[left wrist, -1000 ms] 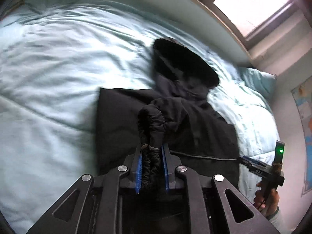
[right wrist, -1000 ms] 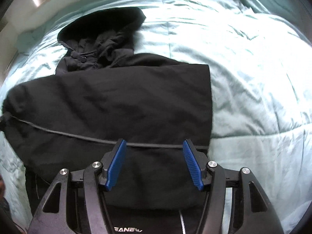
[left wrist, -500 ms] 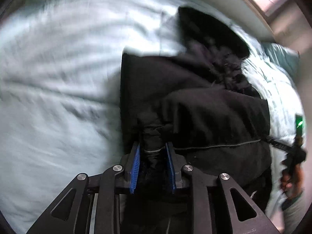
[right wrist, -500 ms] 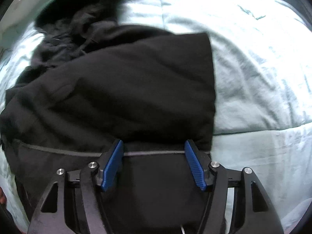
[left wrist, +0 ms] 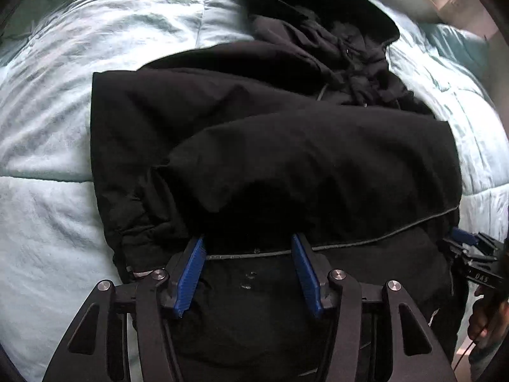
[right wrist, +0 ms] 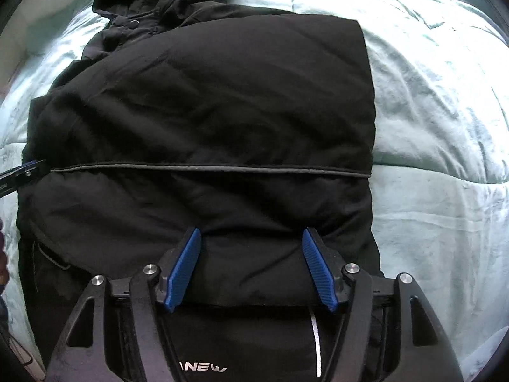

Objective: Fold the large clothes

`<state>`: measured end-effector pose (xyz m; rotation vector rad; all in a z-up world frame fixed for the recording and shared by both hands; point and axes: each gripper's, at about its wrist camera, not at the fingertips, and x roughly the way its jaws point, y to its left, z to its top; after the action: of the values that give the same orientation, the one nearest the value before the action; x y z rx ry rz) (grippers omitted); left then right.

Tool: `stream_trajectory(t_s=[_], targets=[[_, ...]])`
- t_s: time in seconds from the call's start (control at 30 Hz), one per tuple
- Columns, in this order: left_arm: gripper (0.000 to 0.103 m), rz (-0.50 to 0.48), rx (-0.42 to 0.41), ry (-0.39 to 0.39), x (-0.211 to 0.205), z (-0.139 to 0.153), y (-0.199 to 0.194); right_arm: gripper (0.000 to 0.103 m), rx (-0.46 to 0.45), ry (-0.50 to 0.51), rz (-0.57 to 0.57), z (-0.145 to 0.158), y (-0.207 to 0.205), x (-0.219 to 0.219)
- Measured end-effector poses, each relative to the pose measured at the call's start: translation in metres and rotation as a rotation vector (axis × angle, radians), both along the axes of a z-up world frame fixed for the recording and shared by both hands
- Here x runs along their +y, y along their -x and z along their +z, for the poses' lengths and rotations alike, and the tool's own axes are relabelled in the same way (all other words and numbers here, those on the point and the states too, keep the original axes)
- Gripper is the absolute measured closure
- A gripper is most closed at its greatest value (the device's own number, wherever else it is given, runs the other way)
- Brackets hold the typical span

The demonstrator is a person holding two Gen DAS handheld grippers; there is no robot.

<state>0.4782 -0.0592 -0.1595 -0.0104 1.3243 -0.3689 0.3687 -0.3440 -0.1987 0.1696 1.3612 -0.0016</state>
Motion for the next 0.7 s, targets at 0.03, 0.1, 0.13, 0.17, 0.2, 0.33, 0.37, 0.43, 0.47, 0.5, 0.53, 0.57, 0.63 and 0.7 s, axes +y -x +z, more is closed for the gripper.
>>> stream_trajectory(t_s=[0.03,0.1,0.13,0.17,0.2,0.33,0.37,0.43,0.47,0.5,0.53,0.57,0.63,0.7], targets=[[0.046,-0.012,0.001,-0.003,-0.001,0.006,-0.001,0.036,0.009,-0.001,0.009,-0.001,-0.001,0.000],[0.047,-0.039,-0.019,0.029,0.001,0.023,0.000,0.036,0.023,-0.007,0.021,0.006,-0.002,-0.002],[0.046,-0.059,-0.033,0.066,0.002,0.035,0.001,0.036,0.022,-0.008,0.027,0.011,-0.005,-0.004],[0.046,-0.078,-0.050,0.099,0.005,0.048,0.001,0.036,0.007,-0.007,0.036,0.019,-0.008,-0.005],[0.046,-0.097,-0.078,0.127,0.007,0.061,0.001,0.036,-0.025,-0.004,0.045,0.030,-0.012,-0.006],[0.046,-0.090,-0.136,0.151,0.005,0.080,-0.013,0.036,-0.113,0.000,0.018,0.053,-0.038,-0.010],[0.046,-0.072,-0.124,0.153,0.006,0.074,-0.022,0.036,-0.128,-0.002,0.001,0.053,-0.050,-0.013],[0.046,-0.037,-0.099,0.142,0.006,0.056,-0.028,0.036,-0.140,0.014,-0.027,0.046,-0.073,-0.016],[0.046,-0.011,-0.082,0.162,0.011,0.042,-0.034,0.036,-0.134,0.014,-0.037,0.038,-0.082,-0.021],[0.047,0.003,-0.079,0.181,0.010,0.034,-0.036,0.036,-0.115,0.010,-0.048,0.025,-0.089,-0.027],[0.048,0.018,-0.064,0.181,0.011,0.020,-0.039,0.036,-0.086,0.007,-0.056,0.011,-0.095,-0.033],[0.053,0.026,-0.041,0.176,0.011,0.010,-0.038,0.035,-0.052,-0.009,-0.064,-0.004,-0.100,-0.036],[0.052,0.019,-0.057,0.159,0.007,0.009,-0.034,0.034,-0.028,-0.041,-0.072,-0.016,-0.104,-0.042],[0.052,-0.022,-0.080,0.120,-0.002,0.022,-0.035,0.033,-0.022,-0.030,-0.040,-0.010,-0.108,-0.043]])
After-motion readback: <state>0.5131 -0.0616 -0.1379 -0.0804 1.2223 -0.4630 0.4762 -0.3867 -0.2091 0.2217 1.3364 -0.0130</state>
